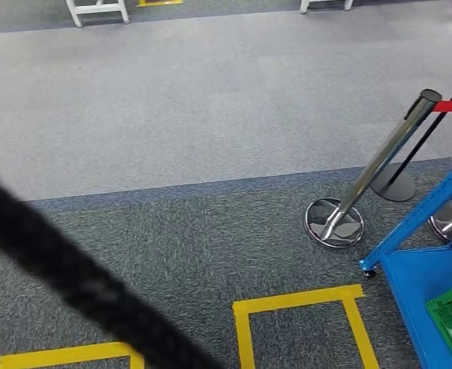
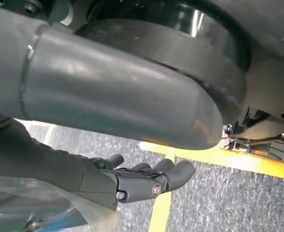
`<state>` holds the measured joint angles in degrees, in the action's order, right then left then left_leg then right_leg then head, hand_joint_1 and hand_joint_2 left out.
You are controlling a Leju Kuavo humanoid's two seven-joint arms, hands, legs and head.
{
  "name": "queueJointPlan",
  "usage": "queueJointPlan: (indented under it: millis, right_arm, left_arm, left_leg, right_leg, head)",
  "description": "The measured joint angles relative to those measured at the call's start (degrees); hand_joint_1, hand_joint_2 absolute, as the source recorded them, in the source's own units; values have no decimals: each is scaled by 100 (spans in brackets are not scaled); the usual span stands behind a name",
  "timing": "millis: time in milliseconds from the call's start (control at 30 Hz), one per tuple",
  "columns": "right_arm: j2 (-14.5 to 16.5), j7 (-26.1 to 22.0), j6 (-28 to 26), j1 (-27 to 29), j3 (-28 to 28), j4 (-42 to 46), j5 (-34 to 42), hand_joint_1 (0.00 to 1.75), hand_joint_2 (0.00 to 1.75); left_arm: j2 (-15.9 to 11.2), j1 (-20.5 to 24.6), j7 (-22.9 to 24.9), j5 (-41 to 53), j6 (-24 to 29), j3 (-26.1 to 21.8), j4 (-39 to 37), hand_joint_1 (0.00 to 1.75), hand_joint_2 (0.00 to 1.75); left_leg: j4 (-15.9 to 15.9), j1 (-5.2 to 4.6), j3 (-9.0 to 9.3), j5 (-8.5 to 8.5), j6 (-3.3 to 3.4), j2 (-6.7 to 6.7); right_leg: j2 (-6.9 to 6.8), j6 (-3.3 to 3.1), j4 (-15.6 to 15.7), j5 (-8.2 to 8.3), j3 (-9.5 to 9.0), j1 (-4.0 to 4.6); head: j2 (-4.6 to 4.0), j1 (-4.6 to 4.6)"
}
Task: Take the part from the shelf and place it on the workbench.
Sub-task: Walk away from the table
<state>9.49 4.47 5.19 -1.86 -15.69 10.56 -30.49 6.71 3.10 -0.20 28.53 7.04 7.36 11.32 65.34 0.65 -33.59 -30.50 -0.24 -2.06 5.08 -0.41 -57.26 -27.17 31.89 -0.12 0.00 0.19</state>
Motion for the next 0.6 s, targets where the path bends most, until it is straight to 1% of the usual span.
queueJointPlan:
  millis: [33,67,100,133,167,200,233,267,300,333,367,400,433,467,500,533,567,600]
  right_arm:
    - [4,-3,1,-8,0,1,-1,0,0]
    - [8,-8,2,-14,1,1,-2,0,0]
    - [12,-12,3,-15,1,1,-2,0,0]
    - [13,-17,5,-11,2,1,-3,0,0]
    - [13,-20,7,0,2,0,-2,0,0]
    - [13,-24,7,9,2,0,-2,0,0]
    - [13,-29,8,10,2,0,-1,0,0]
    - [13,-36,8,4,2,0,1,0,0]
    - [13,-43,8,-5,2,0,2,0,0]
    - [13,-49,8,-11,2,0,3,0,0]
    - [13,-55,8,-11,2,0,3,0,0]
    - [12,-58,8,-9,1,0,4,0,0]
    - [11,-60,9,-7,1,0,4,0,0]
    - [11,-61,11,-7,0,0,4,0,0]
    - [11,-61,14,-8,1,0,4,0,0]
    - [12,-60,16,-12,1,0,4,0,0]
    - [13,-61,20,-15,2,1,4,0,0]
    - [13,-61,22,-13,2,1,4,0,0]
  left_arm:
    - [-2,3,-1,3,0,-1,0,0,0]
    - [-4,7,-4,8,-1,-1,0,0,0]
    - [-5,12,-8,13,-1,-2,0,0,0]
    - [-7,15,-14,20,-1,-2,0,0,0]
    - [-5,20,-20,28,-1,-2,0,0,0]
    - [-2,24,-26,35,-1,-3,0,0,0]
    - [2,25,-35,41,-1,-3,0,0,0]
    - [6,25,-42,47,-2,-4,0,0,0]
    - [8,19,-47,50,-2,-4,0,0,0]
    - [7,12,-51,54,-3,-4,0,0,0]
    - [4,6,-51,57,-4,-5,0,0,0]
    - [2,5,-52,59,-7,-5,0,0,0]
    - [1,8,-54,62,-11,-6,0,0,0]
    - [3,13,-55,64,-15,-6,0,0,0]
    - [6,18,-56,67,-19,-6,0,0,0]
    - [8,18,-57,69,-21,-6,0,0,0]
    - [8,18,-57,72,-23,-6,0,0,0]
    - [6,18,-57,74,-27,-6,0,0,0]
  left_leg:
    - [-357,14,132,137,14,-163]
    - [-588,19,215,203,21,-299]
    - [-688,17,245,200,31,-376]
    - [-719,10,252,194,43,-332]
    - [-733,6,260,211,74,-258]
    - [-763,8,275,229,109,-178]
    - [-794,13,291,248,144,-87]
    - [-819,17,303,259,171,11]
    - [-823,8,307,256,185,108]
    - [-823,1,306,251,196,210]
    - [-822,-3,305,245,198,309]
    - [-822,-5,306,238,198,401]
    - [-821,-6,310,231,194,481]
    - [-821,-6,321,222,185,555]
    - [-820,-10,339,210,169,620]
    - [-815,-22,356,190,140,677]
    - [-811,-34,373,173,107,729]
    - [-807,-42,390,159,72,778]
  right_leg:
    - [82,19,-23,-5,17,2]
    - [154,49,-40,-4,47,-2]
    - [227,91,-48,3,82,-13]
    - [300,137,-45,15,124,-26]
    - [320,174,-43,23,159,-41]
    - [223,204,-84,-9,204,-40]
    - [52,228,-222,-108,290,-30]
    - [-153,247,-474,-270,417,-21]
    - [-335,269,-822,-471,589,-14]
    - [-417,292,-1208,-659,778,-21]
    - [-447,310,-1502,-766,914,-30]
    - [-466,324,-1624,-774,961,-38]
    - [-490,330,-1528,-681,890,-44]
    - [-548,328,-1205,-512,694,-47]
    - [-680,315,-772,-347,436,-42]
    - [-807,288,-392,-222,201,-34]
    - [-897,256,-124,-150,31,-22]
    - [-939,223,-10,-135,-30,-8]
  head:
    - [0,3]
    - [0,4]
    - [0,4]
    - [0,5]
    - [0,7]
    - [0,13]
    - [0,36]
    - [0,68]
    - [0,97]
    - [0,125]
    - [0,135]
    - [0,138]
    - [0,141]
    - [0,144]
    - [0,147]
    - [0,146]
    - [0,139]
    - [0,131]
